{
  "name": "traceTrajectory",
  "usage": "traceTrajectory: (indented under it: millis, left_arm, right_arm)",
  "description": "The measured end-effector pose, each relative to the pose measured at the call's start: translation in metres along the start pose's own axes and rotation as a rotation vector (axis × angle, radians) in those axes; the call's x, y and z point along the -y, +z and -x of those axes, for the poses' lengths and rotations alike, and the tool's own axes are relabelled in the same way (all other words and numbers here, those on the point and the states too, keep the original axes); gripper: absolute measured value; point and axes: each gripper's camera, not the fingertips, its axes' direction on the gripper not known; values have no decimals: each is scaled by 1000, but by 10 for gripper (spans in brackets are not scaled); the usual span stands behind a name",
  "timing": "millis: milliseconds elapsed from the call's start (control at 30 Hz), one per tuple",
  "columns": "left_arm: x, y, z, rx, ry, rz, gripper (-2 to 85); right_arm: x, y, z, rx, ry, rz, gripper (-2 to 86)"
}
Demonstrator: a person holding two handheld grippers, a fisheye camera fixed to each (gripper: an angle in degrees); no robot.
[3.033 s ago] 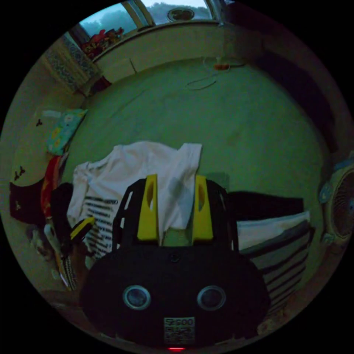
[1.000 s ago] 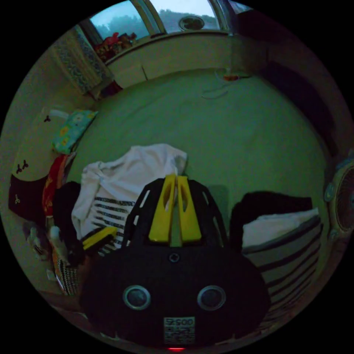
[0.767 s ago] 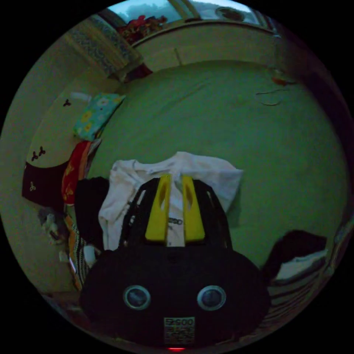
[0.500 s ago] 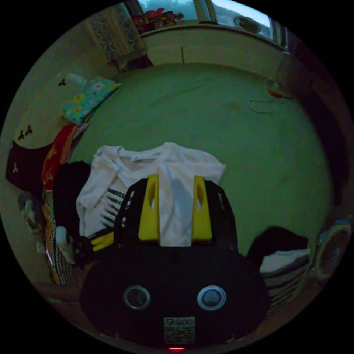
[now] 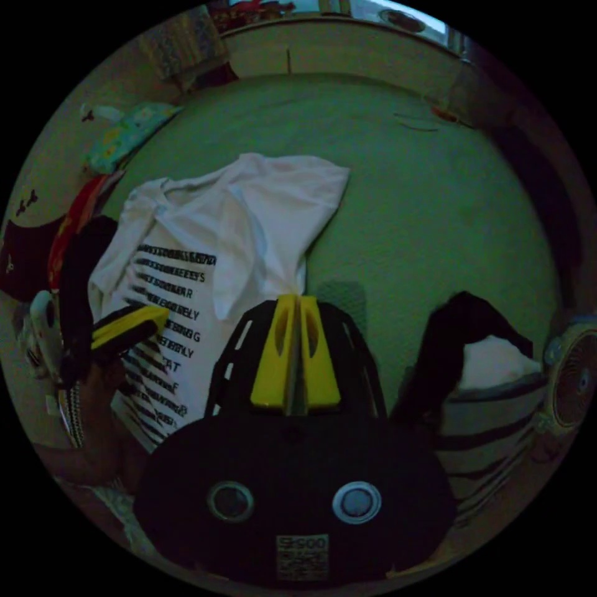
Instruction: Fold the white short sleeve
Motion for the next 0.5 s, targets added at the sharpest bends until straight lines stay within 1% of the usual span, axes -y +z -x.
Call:
traceTrajectory:
  millis: [67, 133, 200, 233, 267, 367, 500]
  left_arm:
    - [3, -3, 5, 2, -4, -1, -4]
    - [6, -6, 10, -2, -9, 1, -4]
    - [9, -9, 15, -9, -10, 1, -5]
    - [11, -11, 18, -9, -11, 1, -5]
    - [12, -12, 19, -8, -11, 0, -5]
    - [18, -19, 27, -7, -16, -4, -4]
    - [28, -26, 38, -4, -14, 9, -4]
  right_arm:
    - [-2, -5, -19, 63, 61, -23, -5]
    - [-3, 1, -33, 81, 118, -3, -4]
    - [-1, 15, -44, 86, 137, 108, 3]
    - [-1, 13, -50, 127, 168, 84, 12]
    - [-1, 4, -53, 158, 180, 9, 28]
    - [10, -11, -45, 206, 117, -135, 55]
    - [38, 1, -16, 183, -7, -131, 77]
